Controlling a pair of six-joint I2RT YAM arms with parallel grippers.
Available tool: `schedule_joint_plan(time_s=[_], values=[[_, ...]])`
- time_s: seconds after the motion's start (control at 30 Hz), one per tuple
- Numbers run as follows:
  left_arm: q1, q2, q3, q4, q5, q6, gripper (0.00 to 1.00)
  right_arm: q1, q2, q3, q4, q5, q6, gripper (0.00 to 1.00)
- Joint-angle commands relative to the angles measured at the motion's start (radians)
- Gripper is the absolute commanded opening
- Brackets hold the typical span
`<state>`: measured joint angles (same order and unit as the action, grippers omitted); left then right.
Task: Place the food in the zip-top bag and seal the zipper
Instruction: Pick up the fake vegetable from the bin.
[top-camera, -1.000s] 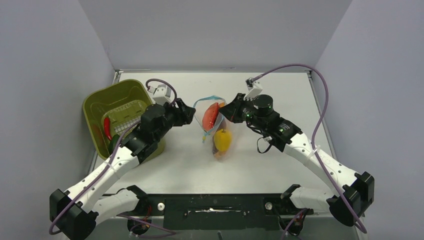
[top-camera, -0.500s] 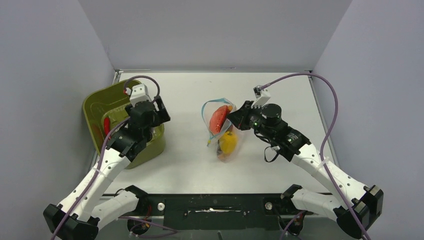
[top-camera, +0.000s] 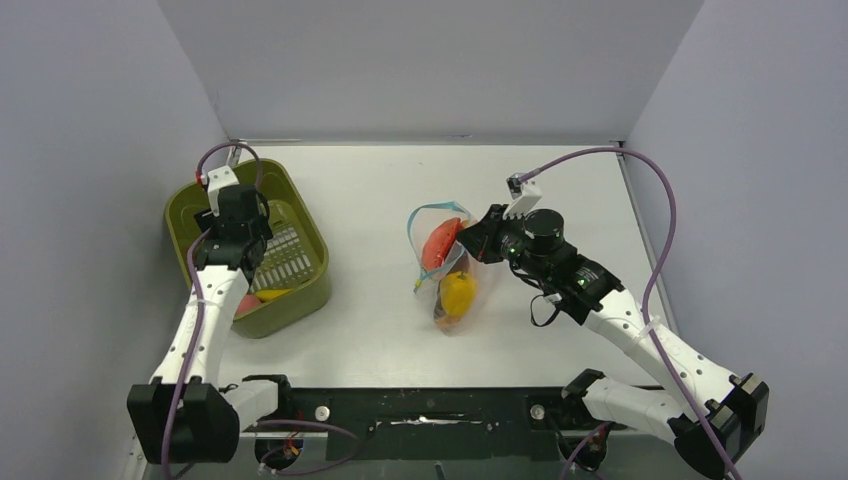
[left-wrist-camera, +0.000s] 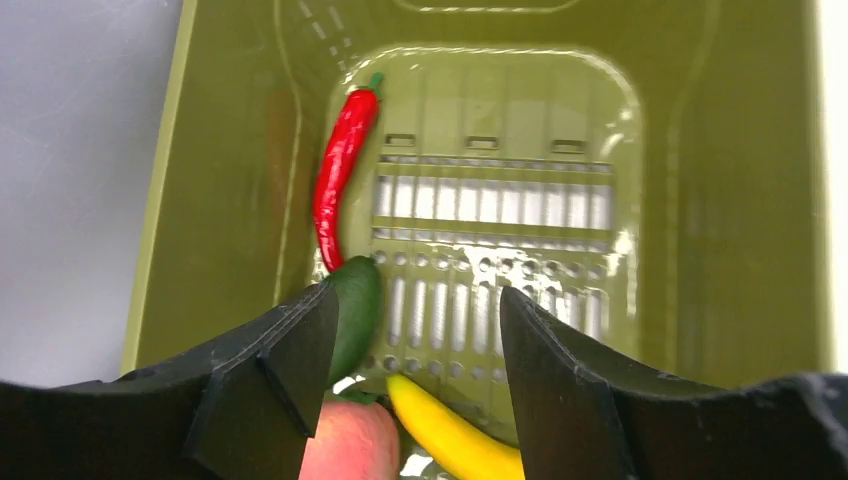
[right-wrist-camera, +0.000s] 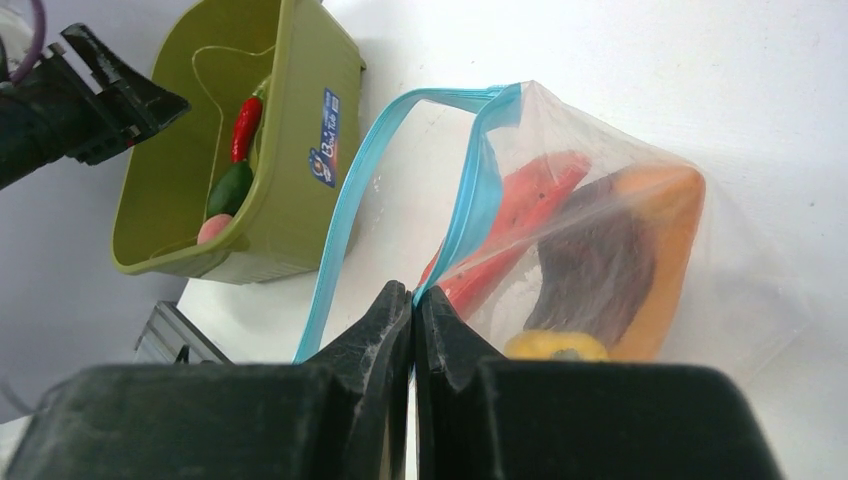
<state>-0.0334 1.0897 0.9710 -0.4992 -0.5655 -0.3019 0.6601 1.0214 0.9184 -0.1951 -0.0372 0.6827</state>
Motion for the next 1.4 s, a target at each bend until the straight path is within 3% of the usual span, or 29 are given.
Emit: schedule_joint_plan(time_s=[0.0, 0.23, 0.4, 0.73, 1.37], values=[[0.080, 0.097, -0.003, 0.131, -0.022, 0.109, 0.59, -0.010, -0.033, 0.050, 0.006, -0.009, -0.038, 0.00], [0.148, 0.266, 0.009, 0.263, -0.005, 0.173, 0.55, -0.016, -0.060, 0.046, -0.007, -0.026, -0.038, 0.00], [0.169, 0.383, 0.061, 0.278, -0.068, 0.235, 0.54, -0.023, -0.073, 0.061, -0.046, -0.024, -0.044, 0.00], [0.262, 0.580, 0.151, 0.306, -0.057, 0.268, 0.52, -0.021, -0.063, 0.076, -0.051, -0.021, -0.025, 0.00], [0.291, 0.761, 0.235, 0.338, -0.047, 0.288, 0.47, -0.022, -0.041, 0.114, -0.074, 0.036, -0.037, 0.00]])
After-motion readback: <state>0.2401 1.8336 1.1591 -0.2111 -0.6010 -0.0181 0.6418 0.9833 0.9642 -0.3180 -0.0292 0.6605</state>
